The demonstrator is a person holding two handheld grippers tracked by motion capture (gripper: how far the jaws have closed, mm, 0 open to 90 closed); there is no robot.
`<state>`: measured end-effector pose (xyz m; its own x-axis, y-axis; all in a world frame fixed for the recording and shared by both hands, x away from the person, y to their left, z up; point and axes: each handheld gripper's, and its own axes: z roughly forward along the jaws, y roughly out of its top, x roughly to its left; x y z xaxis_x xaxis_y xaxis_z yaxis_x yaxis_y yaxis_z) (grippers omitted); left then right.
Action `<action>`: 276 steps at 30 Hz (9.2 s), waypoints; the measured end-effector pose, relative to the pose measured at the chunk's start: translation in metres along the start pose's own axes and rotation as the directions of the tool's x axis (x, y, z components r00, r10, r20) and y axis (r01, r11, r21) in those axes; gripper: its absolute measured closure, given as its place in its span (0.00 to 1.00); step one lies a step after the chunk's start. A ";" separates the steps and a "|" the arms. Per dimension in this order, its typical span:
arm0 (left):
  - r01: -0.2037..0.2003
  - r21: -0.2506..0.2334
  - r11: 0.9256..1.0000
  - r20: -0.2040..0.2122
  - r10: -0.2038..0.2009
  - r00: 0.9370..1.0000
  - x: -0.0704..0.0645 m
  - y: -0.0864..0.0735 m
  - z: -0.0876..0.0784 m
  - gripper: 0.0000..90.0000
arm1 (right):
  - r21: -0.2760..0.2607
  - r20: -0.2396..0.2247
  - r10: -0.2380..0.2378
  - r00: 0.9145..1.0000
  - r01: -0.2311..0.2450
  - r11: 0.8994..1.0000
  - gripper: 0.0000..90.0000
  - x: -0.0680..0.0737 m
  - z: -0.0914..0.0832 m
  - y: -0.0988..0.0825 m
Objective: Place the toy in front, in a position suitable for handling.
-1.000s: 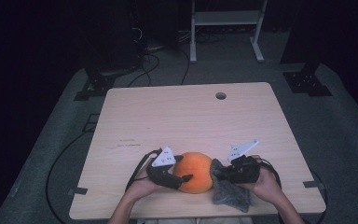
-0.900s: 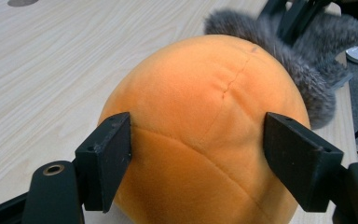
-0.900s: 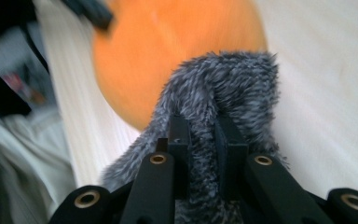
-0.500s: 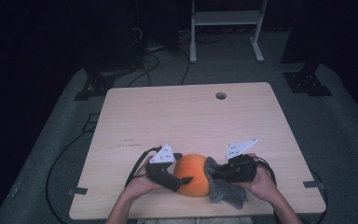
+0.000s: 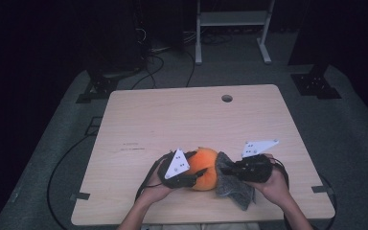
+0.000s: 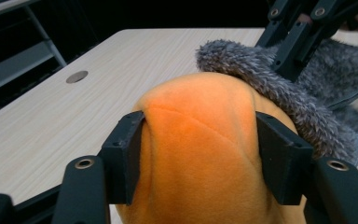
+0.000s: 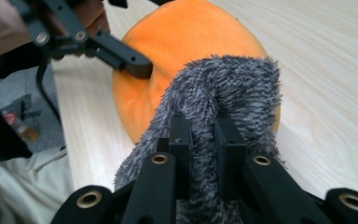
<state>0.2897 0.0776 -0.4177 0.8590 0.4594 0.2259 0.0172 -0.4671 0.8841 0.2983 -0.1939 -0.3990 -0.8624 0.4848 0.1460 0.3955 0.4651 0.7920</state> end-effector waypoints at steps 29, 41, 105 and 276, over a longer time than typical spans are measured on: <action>0.217 0.097 0.971 0.105 -0.226 0.968 0.031 -0.033 -0.011 0.30 | 0.067 -0.040 -0.032 0.999 0.034 0.997 0.87 0.009 0.026 -0.006; 0.196 0.101 0.975 0.120 -0.208 0.971 0.027 -0.025 -0.010 0.28 | 0.033 -0.064 -0.006 0.998 0.008 0.999 0.87 0.008 0.022 0.001; 0.202 0.080 0.976 0.182 -0.214 0.960 0.026 -0.038 -0.009 0.23 | -0.005 0.001 0.093 0.996 -0.093 0.996 0.87 -0.015 0.011 -0.020; 0.133 0.068 0.989 0.211 -0.145 0.967 0.016 -0.033 -0.009 0.29 | -0.155 0.074 0.132 0.988 -0.119 0.981 0.87 0.001 0.010 -0.013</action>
<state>0.2984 0.1078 -0.4397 0.9360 0.3519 0.0042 0.1661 -0.4520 0.8764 0.2952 -0.1924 -0.4148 -0.7769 0.5955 0.2046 0.4417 0.2838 0.8511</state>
